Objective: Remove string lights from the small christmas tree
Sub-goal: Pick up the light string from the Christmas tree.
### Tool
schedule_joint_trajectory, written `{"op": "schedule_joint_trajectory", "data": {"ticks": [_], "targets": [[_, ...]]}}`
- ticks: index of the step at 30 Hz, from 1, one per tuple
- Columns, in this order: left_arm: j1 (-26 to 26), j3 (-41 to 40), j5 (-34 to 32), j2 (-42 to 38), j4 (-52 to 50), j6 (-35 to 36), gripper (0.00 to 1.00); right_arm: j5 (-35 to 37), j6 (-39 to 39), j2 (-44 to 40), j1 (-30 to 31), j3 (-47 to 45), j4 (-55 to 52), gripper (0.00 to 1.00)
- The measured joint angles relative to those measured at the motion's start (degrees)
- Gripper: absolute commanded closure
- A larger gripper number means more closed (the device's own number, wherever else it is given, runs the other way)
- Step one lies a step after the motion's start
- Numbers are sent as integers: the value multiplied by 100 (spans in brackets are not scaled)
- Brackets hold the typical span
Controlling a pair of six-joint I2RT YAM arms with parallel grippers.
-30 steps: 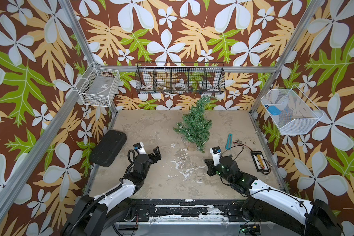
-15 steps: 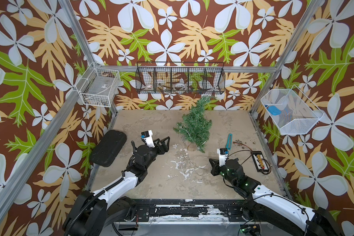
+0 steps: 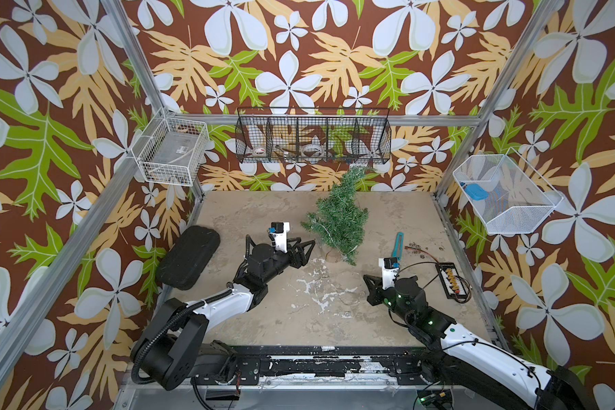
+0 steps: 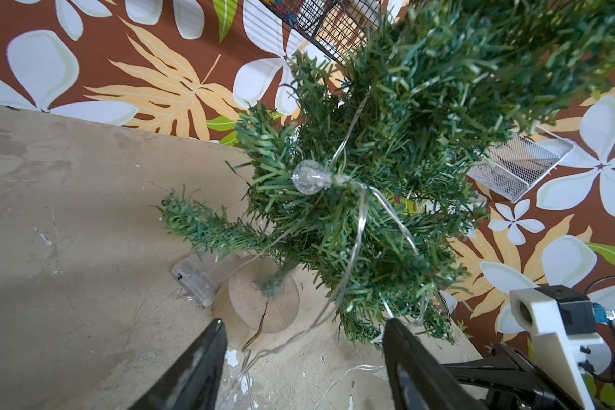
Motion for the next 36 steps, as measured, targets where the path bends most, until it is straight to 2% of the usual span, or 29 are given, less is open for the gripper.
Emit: {"op": "schedule_joint_trajectory", "data": {"ticks": [6,12,16,20,28,36], "targets": [[-74,247,157,367,79,44,37,-4,-11,-118,0,-52,-37,100],[-74,474,133,553,-39,125,65,2,26,-304,0,-131,-92,100],[-74,835,7,564,-516,140,85,9,28,-378,0,-131,-168,100],[-74,970,-131,433,-1014,149,98,9,31,-293,0,-125,-168,100],[-74,1141,-446,-129,-1779,219,100,9,28,-55,0,46,-127,100],[-74,1703,-767,-387,-2564,455,100,26,24,66,0,164,-79,100]]}}
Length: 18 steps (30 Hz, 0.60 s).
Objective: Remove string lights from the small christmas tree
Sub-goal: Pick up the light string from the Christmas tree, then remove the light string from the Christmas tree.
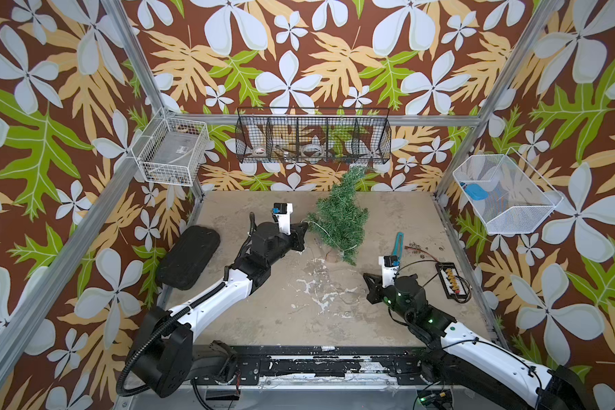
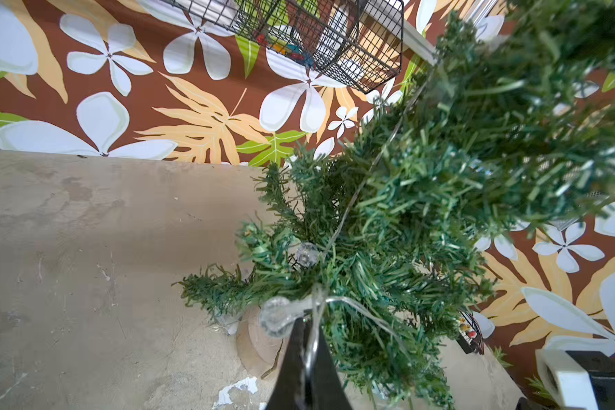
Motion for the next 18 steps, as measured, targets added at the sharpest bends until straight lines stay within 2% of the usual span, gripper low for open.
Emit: {"op": "schedule_joint_trajectory", "data": {"ticks": [7,14,18], "targets": [[-2,273,57,-243,-367,98,100,15,0,-13,0,72,-15,100],[-37,140,518,-800,-531,-63,100,17,24,-48,-2,98,-55,100],[-442,-87,699,-1126,-568,-170,100,-83,188,-20,-151,103,-48,100]]}}
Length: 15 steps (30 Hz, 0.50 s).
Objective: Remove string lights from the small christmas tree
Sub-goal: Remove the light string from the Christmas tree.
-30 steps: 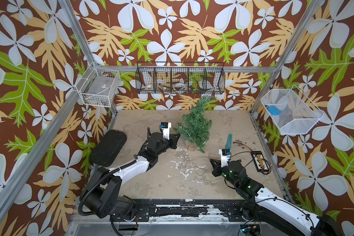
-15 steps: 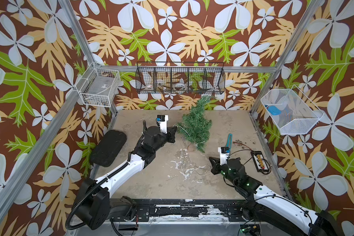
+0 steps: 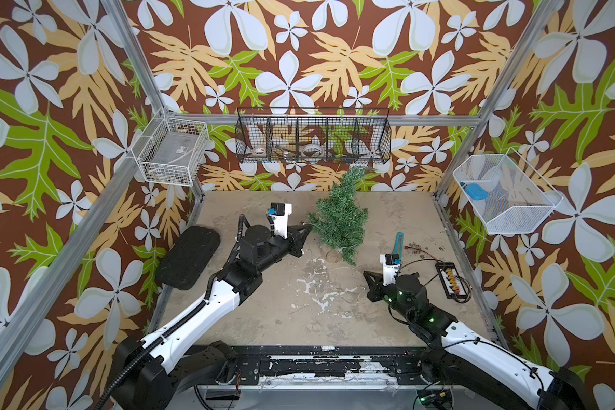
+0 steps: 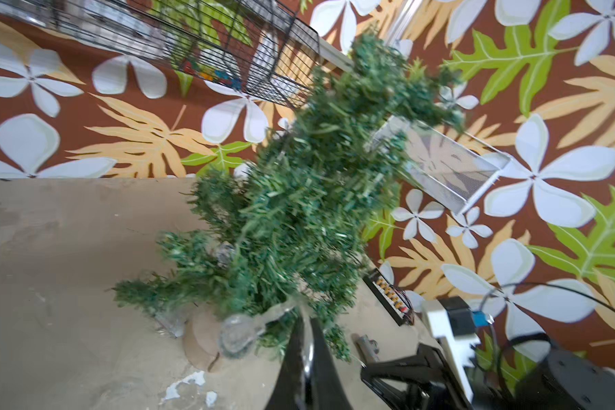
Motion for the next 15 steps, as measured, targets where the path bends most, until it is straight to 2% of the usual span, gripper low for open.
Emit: {"op": "schedule_joint_trajectory", "data": {"ticks": [7,10,15], "targets": [[-1174,-162,22,-76,13,13,100,-739,426,101,-693,70,92,100],[-1624,-160,-46,179,48,13,100,-997,483,116,-997,155,90,100],[-2037,-111,-92,763,225,-20,100,-1419,573,55,-1604,260,-20,100]]}}
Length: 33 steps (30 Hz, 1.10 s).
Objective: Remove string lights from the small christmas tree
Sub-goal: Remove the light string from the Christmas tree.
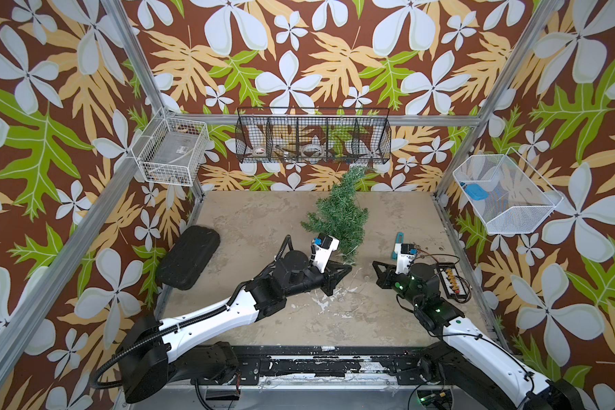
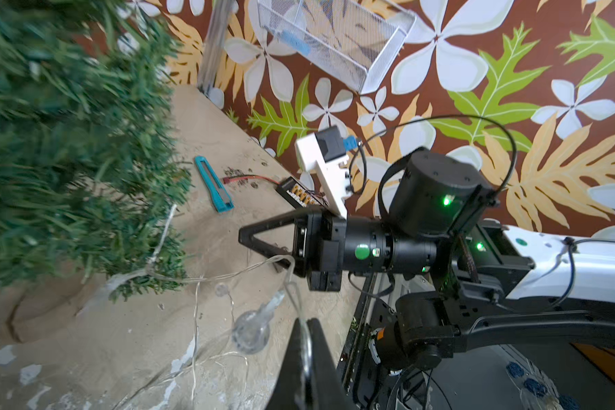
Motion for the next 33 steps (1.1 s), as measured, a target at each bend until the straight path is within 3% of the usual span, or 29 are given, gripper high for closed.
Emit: {"op": "schedule_joint_trajectory", "data": {"ticks": [5,10,19,26,33], "targets": [[-260,61,96,612,396,-63,100,-544,17,-225,-492,7,-11,100],[-291,-96,195,1099,634,-140,100,-1169,155,-302,-542,55,90,100],[-291,-632,195,1309,848,-264,100,-2247,160,-151,-542,81,413,100],[-291,-813,168,1255,975,-284,100,-2487,20,264,-319,-157,417,100],[-291,-885,151,1165,1008,-326,100,-2385,-129,514,13,-278,509,86]]}}
